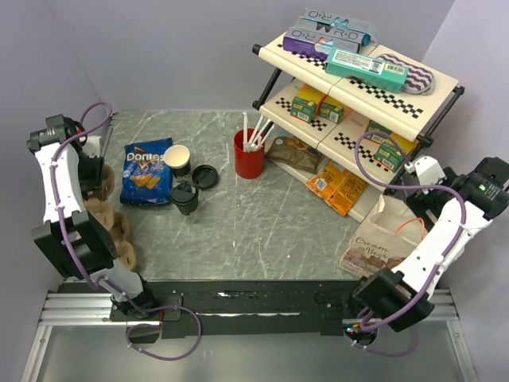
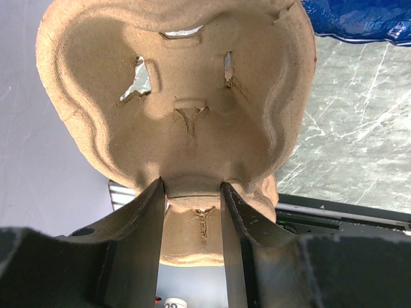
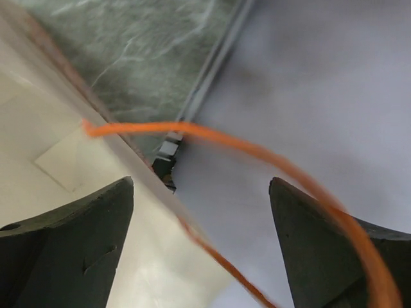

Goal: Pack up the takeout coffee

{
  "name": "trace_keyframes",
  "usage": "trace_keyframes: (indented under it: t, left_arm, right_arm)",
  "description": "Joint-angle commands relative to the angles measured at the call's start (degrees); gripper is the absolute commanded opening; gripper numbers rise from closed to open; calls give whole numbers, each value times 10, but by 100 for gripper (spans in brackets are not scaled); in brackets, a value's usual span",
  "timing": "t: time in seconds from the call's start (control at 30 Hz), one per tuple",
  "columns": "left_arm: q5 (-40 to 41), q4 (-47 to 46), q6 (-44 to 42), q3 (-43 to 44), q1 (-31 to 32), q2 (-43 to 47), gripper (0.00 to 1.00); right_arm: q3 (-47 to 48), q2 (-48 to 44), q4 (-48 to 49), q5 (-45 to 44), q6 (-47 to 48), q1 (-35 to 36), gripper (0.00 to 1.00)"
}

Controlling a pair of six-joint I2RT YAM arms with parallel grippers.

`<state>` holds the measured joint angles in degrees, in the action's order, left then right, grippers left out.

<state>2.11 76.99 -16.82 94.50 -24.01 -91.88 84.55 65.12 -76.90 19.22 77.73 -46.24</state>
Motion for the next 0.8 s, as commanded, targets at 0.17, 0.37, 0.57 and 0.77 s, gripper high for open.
trace_keyframes:
  t: [0.17,0.37,0.57,0.77]
  left_arm:
    - [25,18,3,24,19,1,1]
    - [28,18,-4,41,38,4,1]
    - [27,18,5,24,41,13,1]
    - [35,18,7,25,55,10,1]
  right_arm:
    - [-48,-8,-130,11,124,-28,82]
    - [-68,-57,-134,-30,181,-40,53]
    - [-110,-115,-135,27,238,-31,15]
    - [-81,-132,-135,89,162,131,0]
